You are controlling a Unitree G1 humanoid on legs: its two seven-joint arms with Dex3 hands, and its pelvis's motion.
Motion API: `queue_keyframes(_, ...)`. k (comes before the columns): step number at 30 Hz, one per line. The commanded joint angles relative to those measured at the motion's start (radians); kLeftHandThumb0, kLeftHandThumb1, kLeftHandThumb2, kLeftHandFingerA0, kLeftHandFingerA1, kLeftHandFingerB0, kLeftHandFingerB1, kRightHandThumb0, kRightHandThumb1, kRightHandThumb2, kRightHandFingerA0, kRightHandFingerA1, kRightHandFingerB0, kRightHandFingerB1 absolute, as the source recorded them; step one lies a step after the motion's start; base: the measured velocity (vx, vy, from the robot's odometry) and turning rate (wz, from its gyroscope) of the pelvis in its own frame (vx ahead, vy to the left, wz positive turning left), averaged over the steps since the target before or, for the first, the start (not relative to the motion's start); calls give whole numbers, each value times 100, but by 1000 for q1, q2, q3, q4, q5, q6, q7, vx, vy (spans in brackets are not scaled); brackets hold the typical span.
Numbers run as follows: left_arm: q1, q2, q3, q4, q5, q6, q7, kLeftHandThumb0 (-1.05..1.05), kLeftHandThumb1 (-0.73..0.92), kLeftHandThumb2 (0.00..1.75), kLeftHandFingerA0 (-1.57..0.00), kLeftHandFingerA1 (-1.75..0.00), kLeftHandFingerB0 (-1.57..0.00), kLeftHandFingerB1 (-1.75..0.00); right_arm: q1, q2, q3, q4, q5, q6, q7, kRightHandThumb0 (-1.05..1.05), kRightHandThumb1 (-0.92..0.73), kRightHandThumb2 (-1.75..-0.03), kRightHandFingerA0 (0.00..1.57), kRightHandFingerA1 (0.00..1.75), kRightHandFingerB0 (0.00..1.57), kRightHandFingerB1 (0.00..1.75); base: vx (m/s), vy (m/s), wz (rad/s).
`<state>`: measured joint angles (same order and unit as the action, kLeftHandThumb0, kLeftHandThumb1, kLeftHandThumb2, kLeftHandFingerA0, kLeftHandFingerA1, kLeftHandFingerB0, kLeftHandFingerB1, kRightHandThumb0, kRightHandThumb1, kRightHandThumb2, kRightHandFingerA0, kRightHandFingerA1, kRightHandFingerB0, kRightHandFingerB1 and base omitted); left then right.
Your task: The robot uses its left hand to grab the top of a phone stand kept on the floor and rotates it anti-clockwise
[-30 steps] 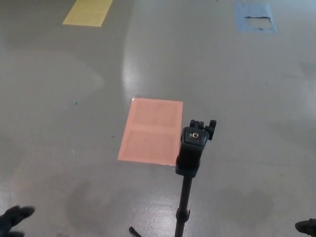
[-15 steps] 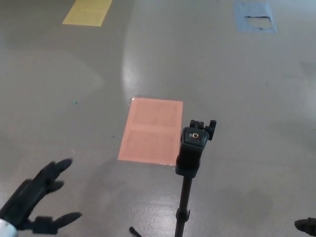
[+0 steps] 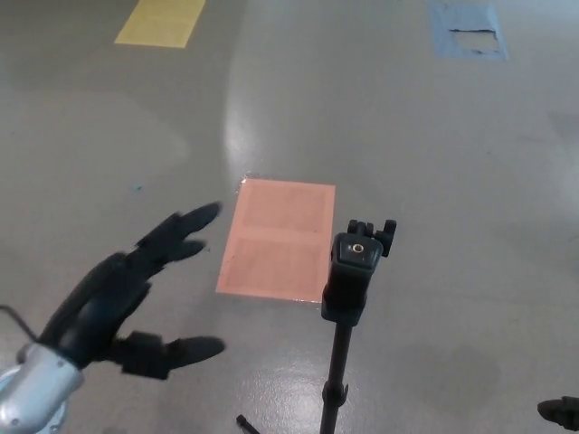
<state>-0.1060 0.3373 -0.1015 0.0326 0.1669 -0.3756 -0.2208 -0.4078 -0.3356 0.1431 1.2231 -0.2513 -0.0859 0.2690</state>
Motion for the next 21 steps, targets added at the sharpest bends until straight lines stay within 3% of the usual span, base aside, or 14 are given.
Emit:
queue_keyframes(1,-9,-1,-29,-177,-29,57,-60,-54,47,56,-25,-36,-3,-26,-26,-18,4,12,-12,1,-22,-44,-64,-87,33,51,0,22,0,0,0)
queue_keyframes(3,-13,-7,-33,-195,-52,72,-70,-58,39,71,-20,-45,-2,-27,-28,-18,4,14,-11,0,-21,-43,-64,-87,34,51,0,22,0,0,0)
queue_keyframes(5,-11,-9,-34,-211,-61,89,-77,-58,39,71,-20,-45,-2,-27,-29,-18,3,15,-10,0,-22,-43,-64,-87,34,51,0,22,0,0,0)
queue_keyframes(6,-12,-12,-37,-222,-64,95,-80,-51,46,55,-25,-35,-5,-25,-29,-18,5,16,-12,-1,-22,-44,-64,-86,37,51,1,21,0,0,0)
queue_keyframes(7,-12,-12,-37,-222,-64,95,-80,-51,46,55,-25,-35,-5,-25,-29,-18,5,16,-12,-1,-22,-44,-64,-86,37,51,1,21,0,0,0)
queue_keyframes(8,-13,-18,-46,-250,-72,109,-91,-50,46,55,-24,-35,-4,-25,-27,-18,7,18,-14,-5,-22,-38,-78,-63,46,40,1,24,0,0,0)
queue_keyframes(9,-15,-21,-49,-260,-72,116,-94,-55,38,70,-21,-44,-2,-26,-27,-18,8,19,-16,-5,-23,-43,-63,-87,31,50,0,23,0,0,0)
queue_keyframes(13,-26,-29,-59,-288,-67,142,-101,-55,37,71,-21,-45,-2,-26,-28,-18,13,21,-23,-5,-26,-43,-63,-87,31,50,0,24,0,0,0)
queue_keyframes(14,-31,-31,-63,-297,-63,153,-103,-51,45,55,-26,-35,-5,-25,-29,-18,15,22,-26,-4,-26,-38,-78,-63,40,39,2,24,0,0,0)
queue_keyframes(15,-37,-33,-67,-301,-60,156,-105,-56,38,69,-20,-43,-4,-25,-29,-17,17,22,-27,-4,-27,-36,-76,-68,39,42,7,16,0,0,0)
queue_keyframes(18,-49,-39,-76,-309,-63,170,-110,-55,37,70,-20,-44,-2,-27,-29,-16,17,22,-27,-5,-25,-36,-76,-68,40,42,6,15,0,0,0)
queue_keyframes(19,-58,-40,-83,-309,-55,173,-111,-54,47,54,-25,-33,-4,-29,-30,-17,15,23,-24,-3,-22,-43,-63,-87,31,50,0,23,0,0,0)
queue_keyframes(20,-77,-42,-95,-307,-37,177,-112,-32,26,85,-1,-47,-3,-52,-31,-17,12,23,-20,-3,-18,-43,-64,-87,32,51,0,24,0,0,0)
queue_keyframes(21,-85,-43,-100,-305,-29,180,-112,-32,26,85,-1,-47,-3,-52,-31,-18,11,23,-20,-4,-17,-43,-64,-87,32,51,0,24,0,0,0)
